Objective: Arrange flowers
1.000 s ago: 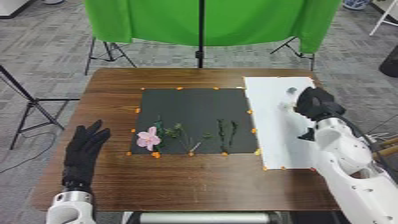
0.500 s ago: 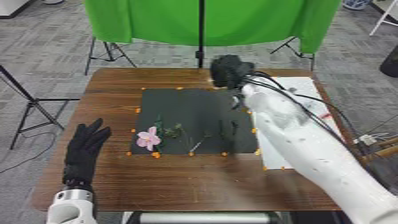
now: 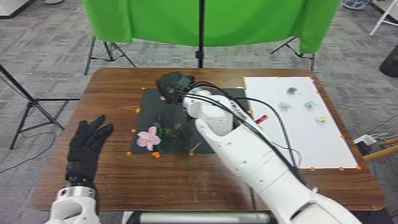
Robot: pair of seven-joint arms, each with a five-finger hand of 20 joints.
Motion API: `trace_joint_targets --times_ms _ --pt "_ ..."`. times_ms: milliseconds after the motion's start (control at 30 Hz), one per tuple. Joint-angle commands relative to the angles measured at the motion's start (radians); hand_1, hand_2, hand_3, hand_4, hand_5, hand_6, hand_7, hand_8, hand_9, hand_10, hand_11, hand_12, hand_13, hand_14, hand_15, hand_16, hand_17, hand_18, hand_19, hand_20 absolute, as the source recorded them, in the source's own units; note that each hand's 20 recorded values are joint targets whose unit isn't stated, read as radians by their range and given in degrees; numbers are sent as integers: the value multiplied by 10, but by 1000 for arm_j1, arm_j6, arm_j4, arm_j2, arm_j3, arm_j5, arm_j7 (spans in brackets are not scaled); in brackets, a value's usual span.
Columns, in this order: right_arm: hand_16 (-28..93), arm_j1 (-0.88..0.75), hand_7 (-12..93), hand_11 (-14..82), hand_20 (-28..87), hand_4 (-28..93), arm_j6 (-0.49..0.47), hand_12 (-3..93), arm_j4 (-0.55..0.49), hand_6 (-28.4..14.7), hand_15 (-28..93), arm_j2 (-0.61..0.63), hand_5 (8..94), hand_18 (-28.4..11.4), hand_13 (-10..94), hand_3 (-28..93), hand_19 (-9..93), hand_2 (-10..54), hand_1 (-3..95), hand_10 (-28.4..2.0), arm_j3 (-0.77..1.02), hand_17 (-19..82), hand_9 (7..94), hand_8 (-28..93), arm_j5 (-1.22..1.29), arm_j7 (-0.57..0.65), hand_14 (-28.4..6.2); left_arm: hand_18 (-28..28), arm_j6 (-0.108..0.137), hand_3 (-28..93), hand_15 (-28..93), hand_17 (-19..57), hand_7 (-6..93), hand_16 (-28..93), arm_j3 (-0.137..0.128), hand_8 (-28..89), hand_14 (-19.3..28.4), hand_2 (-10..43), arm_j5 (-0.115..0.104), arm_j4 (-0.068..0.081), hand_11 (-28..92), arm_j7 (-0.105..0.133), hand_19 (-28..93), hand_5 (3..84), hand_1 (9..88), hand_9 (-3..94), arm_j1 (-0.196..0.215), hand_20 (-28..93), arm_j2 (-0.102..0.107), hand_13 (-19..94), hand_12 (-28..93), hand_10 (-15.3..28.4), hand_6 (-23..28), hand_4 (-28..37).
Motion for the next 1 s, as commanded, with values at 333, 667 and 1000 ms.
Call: trace_joint_targets --times_ms 333,667,1000 --pt "350 -42 184 149 625 -109 33 373 111 28 615 -134 760 -98 912 508 932 -95 594 -101 110 667 887 68 -260 -28 -4 96 -10 600 106 61 106 -18 13 -71 134 122 -5 11 241 10 16 422 148 445 -1 156 4 361 101 139 39 -283" --pt "351 -56 183 147 626 -125 96 374 128 30 616 -130 773 -101 911 521 932 -95 597 -102 141 665 891 75 -346 -58 -7 96 -16 601 106 61 100 -17 15 -68 134 112 -2 14 233 2 16 418 146 444 -7 156 4 359 101 135 35 -283" --pt "352 -62 168 133 627 -120 42 389 100 15 620 -98 719 -103 899 524 932 -95 567 -102 115 654 861 69 -354 -58 -7 96 -19 604 107 61 94 -13 10 -68 131 100 0 12 220 -3 16 414 145 443 -2 158 6 358 103 125 32 -283"
